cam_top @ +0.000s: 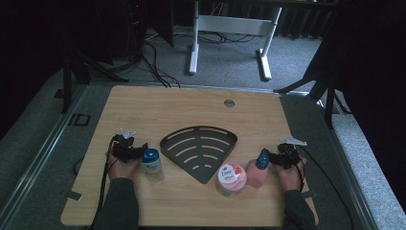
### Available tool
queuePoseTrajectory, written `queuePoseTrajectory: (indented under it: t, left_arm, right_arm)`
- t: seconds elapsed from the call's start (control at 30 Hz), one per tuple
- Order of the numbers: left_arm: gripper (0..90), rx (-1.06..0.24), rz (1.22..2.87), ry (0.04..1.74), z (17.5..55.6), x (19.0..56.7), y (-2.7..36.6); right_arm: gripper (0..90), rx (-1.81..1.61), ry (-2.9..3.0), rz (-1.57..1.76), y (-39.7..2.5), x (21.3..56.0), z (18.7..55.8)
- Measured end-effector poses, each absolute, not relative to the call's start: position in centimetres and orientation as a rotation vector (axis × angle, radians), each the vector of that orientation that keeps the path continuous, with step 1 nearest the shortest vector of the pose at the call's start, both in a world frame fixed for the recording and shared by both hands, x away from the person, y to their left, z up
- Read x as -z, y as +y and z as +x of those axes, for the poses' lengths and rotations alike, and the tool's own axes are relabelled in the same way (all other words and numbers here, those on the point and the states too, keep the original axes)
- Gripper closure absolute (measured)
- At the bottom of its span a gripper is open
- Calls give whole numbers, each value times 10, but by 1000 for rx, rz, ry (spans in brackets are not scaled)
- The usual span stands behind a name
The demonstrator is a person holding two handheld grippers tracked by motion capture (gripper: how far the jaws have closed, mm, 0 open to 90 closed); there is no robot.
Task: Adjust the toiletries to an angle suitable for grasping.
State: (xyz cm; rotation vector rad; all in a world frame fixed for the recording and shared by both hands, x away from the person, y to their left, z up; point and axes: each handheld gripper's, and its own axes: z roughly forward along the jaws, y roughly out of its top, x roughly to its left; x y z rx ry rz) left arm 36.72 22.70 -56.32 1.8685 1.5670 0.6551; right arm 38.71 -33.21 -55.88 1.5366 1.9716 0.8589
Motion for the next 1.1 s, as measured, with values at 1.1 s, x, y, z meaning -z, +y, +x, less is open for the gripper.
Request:
queuePoseTrajectory:
  t: [1.1]
  left_arm:
    - [495, -497, 1974, 1401, 336, 538, 236]
  right_arm:
    - [229, -861, 1982, 1527, -332, 559, 386]
